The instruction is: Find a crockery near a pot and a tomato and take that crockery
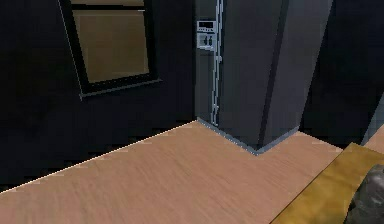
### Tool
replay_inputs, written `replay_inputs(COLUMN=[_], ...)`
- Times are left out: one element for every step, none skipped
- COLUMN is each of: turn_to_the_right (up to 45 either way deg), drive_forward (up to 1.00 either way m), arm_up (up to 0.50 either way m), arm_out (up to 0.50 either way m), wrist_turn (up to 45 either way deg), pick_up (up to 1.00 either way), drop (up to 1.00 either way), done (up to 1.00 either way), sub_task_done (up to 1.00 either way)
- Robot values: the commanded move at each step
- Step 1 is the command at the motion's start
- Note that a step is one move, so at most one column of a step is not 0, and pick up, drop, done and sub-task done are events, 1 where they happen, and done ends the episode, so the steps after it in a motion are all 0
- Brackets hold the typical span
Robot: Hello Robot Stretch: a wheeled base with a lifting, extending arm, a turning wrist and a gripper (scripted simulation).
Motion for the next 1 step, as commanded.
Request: replay_inputs(turn_to_the_right=[0.0], drive_forward=[0.0], arm_up=[0.0], arm_out=[0.0], wrist_turn=[0.0], pick_up=[0.0], drop=[0.0], done=[1.0], sub_task_done=[0.0])
